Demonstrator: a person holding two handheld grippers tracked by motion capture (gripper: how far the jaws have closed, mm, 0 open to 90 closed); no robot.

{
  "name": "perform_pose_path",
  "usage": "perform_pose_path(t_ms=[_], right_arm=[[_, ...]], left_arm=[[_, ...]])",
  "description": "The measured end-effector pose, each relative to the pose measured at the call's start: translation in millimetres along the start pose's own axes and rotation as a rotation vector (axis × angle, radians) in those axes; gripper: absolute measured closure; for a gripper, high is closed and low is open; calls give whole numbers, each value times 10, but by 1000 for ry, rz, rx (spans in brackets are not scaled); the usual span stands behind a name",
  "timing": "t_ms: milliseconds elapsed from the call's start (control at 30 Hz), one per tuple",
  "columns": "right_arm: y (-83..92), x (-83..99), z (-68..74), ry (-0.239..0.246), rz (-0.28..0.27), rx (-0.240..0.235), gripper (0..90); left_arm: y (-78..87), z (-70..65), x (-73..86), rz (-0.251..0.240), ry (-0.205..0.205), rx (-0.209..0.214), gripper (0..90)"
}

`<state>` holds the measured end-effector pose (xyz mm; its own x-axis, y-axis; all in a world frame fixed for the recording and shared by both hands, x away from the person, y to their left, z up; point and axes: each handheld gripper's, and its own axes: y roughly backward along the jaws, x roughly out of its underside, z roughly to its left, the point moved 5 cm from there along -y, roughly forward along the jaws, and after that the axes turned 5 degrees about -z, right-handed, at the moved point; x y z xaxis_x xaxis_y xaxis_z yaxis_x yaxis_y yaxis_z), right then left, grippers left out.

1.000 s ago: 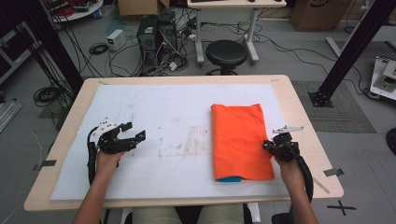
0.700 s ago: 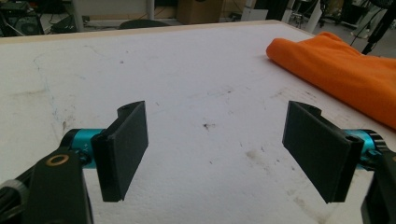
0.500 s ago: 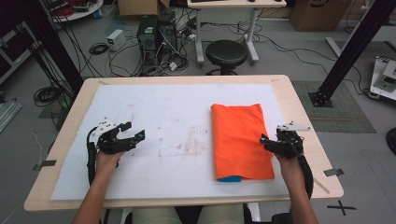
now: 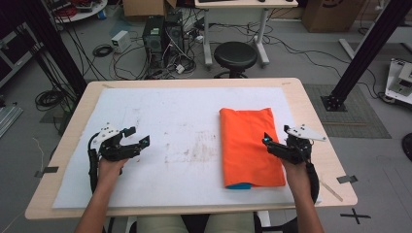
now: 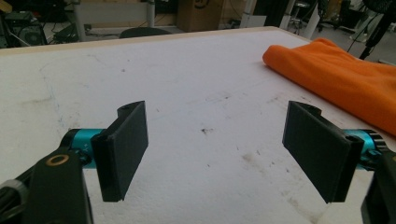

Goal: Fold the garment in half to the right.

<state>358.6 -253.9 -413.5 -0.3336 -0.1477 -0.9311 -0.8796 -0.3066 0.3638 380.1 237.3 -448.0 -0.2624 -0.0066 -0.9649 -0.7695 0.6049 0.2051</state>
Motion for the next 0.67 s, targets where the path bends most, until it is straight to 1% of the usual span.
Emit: perform_pose_path(t_ms=[133,267,467,667], right_arm=[[37,-11,14,1,-8,0,220],[48,-13,-4,-3,-13,0,220],[42,21,-15,-7,-2,-1,220],[59,11,-19,-5,-1,0,220]], left_arm=[[2,-10,-7,-5,-3,5,225],[-1,-3,-5,-5,0,1,225],[-8,-4,0,-1,0,2,225],[-6,3,-1,-2,2,0,225]])
